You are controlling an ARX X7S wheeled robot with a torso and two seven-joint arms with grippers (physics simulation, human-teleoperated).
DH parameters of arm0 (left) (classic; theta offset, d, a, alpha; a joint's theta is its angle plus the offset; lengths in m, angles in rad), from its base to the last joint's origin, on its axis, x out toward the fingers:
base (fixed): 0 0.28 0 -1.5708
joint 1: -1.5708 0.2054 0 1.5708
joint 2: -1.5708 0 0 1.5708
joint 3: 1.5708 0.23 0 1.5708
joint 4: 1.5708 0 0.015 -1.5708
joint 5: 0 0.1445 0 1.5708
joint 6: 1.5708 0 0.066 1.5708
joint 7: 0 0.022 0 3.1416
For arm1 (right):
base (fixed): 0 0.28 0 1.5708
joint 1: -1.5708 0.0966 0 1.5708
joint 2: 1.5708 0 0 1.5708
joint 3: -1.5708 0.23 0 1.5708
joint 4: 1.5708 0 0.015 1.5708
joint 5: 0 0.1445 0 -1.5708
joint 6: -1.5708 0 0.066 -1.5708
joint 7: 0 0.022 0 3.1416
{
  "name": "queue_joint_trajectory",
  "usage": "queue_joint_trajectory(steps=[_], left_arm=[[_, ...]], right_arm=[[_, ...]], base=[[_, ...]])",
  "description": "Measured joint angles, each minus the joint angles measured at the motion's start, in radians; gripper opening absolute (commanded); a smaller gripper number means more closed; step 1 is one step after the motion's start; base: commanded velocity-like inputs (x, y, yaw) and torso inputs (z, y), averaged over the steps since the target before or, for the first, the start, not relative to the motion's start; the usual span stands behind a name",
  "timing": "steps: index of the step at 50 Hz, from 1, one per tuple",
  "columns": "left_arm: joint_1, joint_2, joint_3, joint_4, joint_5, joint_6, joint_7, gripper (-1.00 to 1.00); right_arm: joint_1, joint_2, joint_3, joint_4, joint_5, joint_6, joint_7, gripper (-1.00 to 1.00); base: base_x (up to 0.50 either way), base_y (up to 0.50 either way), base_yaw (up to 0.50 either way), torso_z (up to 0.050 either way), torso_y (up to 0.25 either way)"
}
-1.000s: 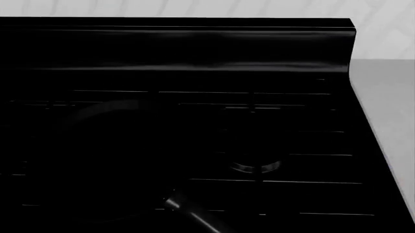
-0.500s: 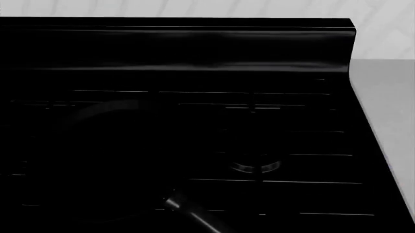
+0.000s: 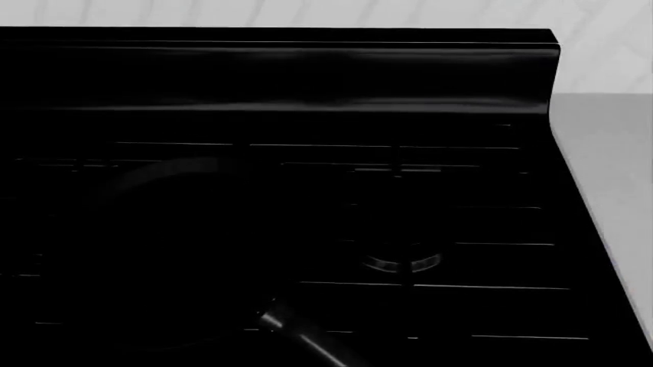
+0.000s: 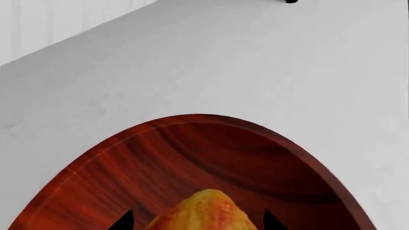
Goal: Pick the chicken breast from the pan and place it in the bowl.
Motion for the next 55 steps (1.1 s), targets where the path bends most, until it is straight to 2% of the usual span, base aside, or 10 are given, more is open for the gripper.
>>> queue_joint_trajectory(steps=[29, 30, 55], left_arm=[[-0.001, -0.002, -0.015, 0.001, -0.045, 0.005, -0.026, 1.00], [-0.001, -0.002, -0.015, 0.001, -0.046, 0.005, -0.027, 1.00], [-0.001, -0.002, -0.015, 0.000, -0.076, 0.002, -0.049, 1.00]], right_arm=[[-0.114, 0.006, 0.061, -0.011, 0.016, -0.040, -0.012, -1.00], [-0.117, 0.007, 0.063, -0.012, 0.016, -0.041, -0.013, 1.00], [-0.174, 0.025, 0.132, -0.042, 0.014, -0.039, -0.029, 1.00]], base=[[0.01, -0.01, -0.01, -0.027, 0.000], [0.02, -0.02, -0.02, -0.027, 0.000], [0.01, -0.01, -0.01, -0.027, 0.000]])
